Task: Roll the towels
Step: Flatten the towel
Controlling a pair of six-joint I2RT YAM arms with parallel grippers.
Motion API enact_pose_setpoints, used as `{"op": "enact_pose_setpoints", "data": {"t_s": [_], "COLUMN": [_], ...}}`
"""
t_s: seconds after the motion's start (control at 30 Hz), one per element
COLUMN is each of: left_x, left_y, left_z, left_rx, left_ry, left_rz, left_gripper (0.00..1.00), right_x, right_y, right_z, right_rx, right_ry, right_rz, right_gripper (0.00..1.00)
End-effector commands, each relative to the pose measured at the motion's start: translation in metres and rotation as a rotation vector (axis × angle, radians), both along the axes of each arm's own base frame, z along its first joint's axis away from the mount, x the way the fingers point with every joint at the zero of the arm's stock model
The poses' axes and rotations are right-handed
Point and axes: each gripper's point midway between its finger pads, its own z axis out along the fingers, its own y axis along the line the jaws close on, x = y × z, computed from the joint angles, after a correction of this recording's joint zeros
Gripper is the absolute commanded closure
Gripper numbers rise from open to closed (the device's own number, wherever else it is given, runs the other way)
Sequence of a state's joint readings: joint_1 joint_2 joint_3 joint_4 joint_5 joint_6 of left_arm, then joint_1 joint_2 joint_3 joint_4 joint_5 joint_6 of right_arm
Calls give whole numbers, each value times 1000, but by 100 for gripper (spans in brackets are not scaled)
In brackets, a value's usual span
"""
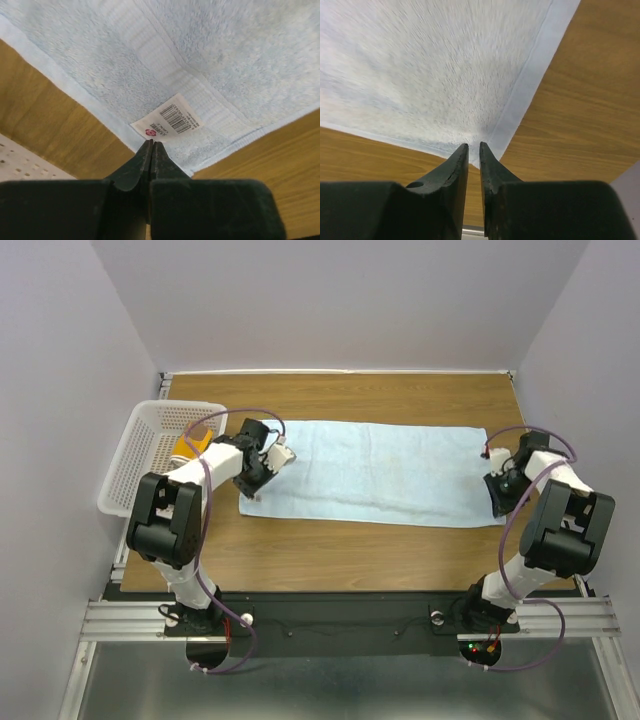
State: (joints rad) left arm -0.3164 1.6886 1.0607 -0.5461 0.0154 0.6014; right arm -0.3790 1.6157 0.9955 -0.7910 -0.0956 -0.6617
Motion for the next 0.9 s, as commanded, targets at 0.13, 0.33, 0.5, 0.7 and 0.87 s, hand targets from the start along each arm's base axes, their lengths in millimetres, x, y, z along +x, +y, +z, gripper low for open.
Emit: {"op": "enact_pose_setpoints", "data": {"t_s": [0.13, 0.33, 0.5, 0.7, 0.87], "left_x": [56, 75, 82, 75, 67], "left_y": [-33, -33, -33, -22, 6], "left_z": [72, 49, 33, 8, -4], "left_rx": [-138, -113, -100, -52, 24], "left_ry": [-165, -164, -161, -126, -109], "left_rz": [0, 38, 47, 61, 111], "left_gripper": [89, 89, 89, 89, 89], "right_x": [66, 96, 105, 103, 84], "right_y": [26, 17, 16, 4, -20], "right_z": [69, 58, 32, -3, -15], "right_rx": [227, 247, 252, 192, 37], "right_ry": [-212, -207, -185, -136, -88], "right_rz": [-35, -58, -62, -94, -113], "right_gripper": [77, 78, 79, 82, 85]}}
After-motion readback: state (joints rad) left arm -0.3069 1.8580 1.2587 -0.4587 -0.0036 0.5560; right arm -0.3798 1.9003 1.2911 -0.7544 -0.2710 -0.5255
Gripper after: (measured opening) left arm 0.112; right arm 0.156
